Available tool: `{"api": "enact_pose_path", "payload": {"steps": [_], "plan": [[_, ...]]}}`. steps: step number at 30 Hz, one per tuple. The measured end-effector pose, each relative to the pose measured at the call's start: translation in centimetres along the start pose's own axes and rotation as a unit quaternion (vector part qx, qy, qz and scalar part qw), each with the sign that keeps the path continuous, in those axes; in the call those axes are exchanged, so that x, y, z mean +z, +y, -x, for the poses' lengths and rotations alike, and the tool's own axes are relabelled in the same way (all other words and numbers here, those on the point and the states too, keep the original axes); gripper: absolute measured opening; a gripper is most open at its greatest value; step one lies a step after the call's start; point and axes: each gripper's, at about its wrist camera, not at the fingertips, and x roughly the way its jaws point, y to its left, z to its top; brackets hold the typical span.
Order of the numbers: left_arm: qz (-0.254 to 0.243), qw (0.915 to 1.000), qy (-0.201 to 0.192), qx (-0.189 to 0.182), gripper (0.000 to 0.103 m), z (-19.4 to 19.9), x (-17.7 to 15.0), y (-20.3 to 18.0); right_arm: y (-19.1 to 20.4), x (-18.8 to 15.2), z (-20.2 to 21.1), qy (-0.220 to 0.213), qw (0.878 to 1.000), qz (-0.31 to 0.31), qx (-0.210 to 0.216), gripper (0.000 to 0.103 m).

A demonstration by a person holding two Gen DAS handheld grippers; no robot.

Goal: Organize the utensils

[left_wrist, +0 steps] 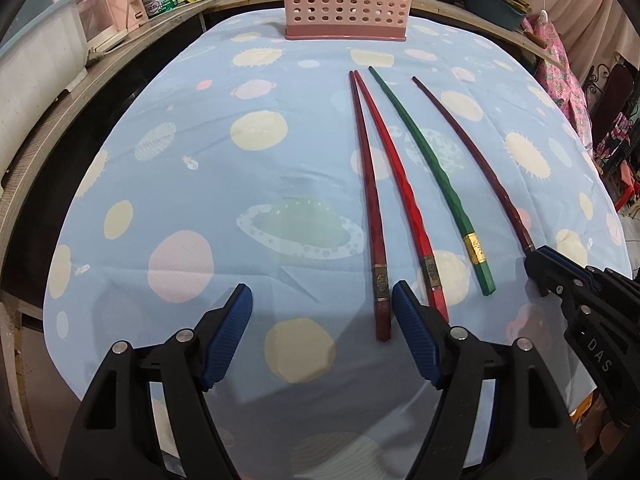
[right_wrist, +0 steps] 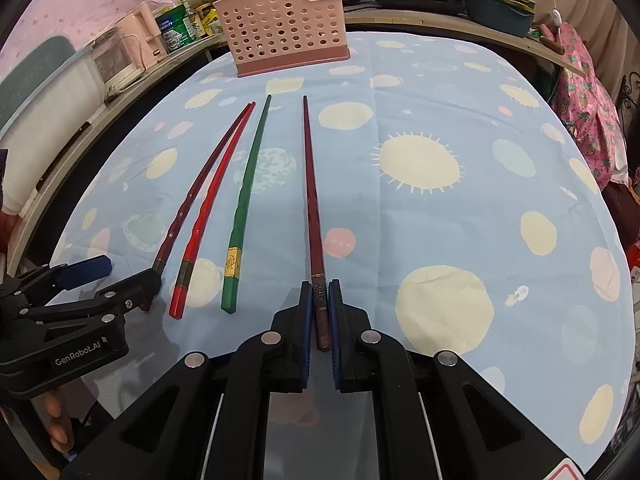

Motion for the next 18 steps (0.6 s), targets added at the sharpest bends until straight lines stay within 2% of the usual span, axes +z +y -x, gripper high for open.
{"api": "enact_pose_path", "payload": {"steps": [3,5,13,14,18], "plan": [[-0.001,1.0,-0.002,0.004,0.065,0.06,-0.05,0.02,0.01,0.0,0.0,0.0,1.0,0.0,0.0,0.007],[0.0,1.0,-0.004,0.003,0.059,0.17,-0.05,0.14,0.02,0.0,0.01,0.0,1.0,0.0,0.0,0.008],[0.004,1.0,-0.001,-0.006,0.012,0.38,0.43,0.65,0.21,-0.18,0.15,0.001,1.0,0.001,0.003,0.007],[0.004,1.0,0.0,-0.007,0.01,0.35,0.5,0.69,0.19,-0.17,0.13,0.001,1.0,0.001,0.003,0.007],[0.01,0.9999,0.006,-0.01,0.009,0.34,0.7,0.94,0.35,-0.27,0.45,-0.001,1.0,0.0,0.005,0.007]]}}
